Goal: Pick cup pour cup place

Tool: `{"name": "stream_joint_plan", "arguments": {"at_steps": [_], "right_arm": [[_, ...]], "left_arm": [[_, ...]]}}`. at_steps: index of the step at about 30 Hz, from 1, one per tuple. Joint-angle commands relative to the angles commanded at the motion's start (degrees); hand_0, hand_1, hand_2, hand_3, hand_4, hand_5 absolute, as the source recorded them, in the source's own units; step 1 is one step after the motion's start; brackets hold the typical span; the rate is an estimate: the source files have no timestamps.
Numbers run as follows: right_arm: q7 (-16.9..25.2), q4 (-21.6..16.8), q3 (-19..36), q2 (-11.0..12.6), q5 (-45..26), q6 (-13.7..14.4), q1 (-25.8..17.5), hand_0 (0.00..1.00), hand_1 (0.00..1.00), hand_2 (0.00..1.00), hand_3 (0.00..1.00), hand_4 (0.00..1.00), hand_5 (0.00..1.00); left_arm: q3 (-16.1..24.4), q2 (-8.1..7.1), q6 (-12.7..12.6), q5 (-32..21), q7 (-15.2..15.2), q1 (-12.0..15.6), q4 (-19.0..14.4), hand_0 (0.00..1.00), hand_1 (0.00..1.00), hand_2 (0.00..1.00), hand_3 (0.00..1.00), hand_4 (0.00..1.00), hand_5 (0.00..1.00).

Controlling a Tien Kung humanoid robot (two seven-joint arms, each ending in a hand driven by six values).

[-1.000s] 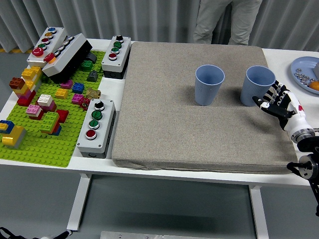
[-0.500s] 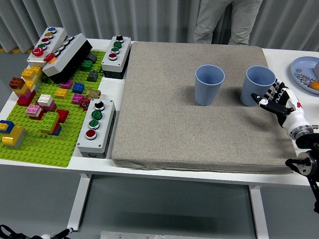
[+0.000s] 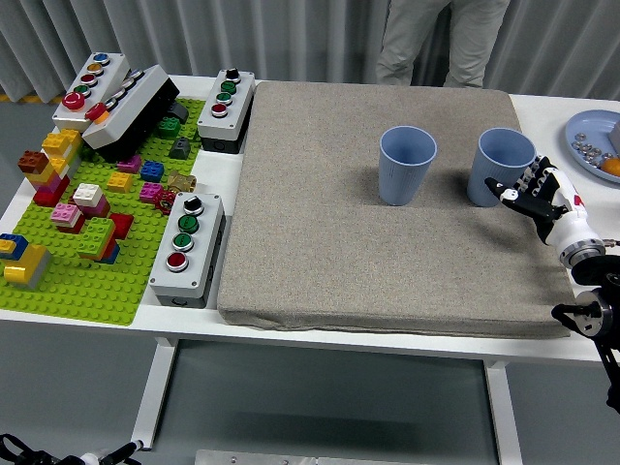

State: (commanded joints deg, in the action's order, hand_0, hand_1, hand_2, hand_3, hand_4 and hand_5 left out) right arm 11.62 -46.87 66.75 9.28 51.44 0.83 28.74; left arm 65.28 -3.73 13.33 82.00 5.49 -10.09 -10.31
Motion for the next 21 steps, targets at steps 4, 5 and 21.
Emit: {"name": "stream_joint_plan", "arguments": {"at_steps": [4, 5, 21], "right_arm": [[0.0, 0.2, -0.2, -0.1, -0.1, -0.1, 0.2, 0.928, 0.906, 0.987, 0.941, 0.843, 0.254], [0.1, 0.3, -0.3, -0.2, -0.2, -0.1, 0.3, 0.928, 0.906, 0.987, 0.941, 0.843, 0.254], [0.1, 1.4, -1.0, -1.0, -0.9, -0.3, 1.8, 0.924, 0.906, 0.981, 0.933, 0.839, 0.256]], "left_arm": [[0.0, -0.01, 0.0, 0.0, 0.0, 0.0, 0.0, 0.836, 0.842, 0.875, 0.778, 0.585, 0.998], [-0.1, -0.01, 0.0, 0.1, 0.0, -0.1, 0.0, 0.836, 0.842, 0.875, 0.778, 0.585, 0.998], [-0.5, -0.17, 0.0, 0.0, 0.0, -0.3, 0.0, 0.837, 0.843, 0.875, 0.778, 0.585, 0.998]]}}
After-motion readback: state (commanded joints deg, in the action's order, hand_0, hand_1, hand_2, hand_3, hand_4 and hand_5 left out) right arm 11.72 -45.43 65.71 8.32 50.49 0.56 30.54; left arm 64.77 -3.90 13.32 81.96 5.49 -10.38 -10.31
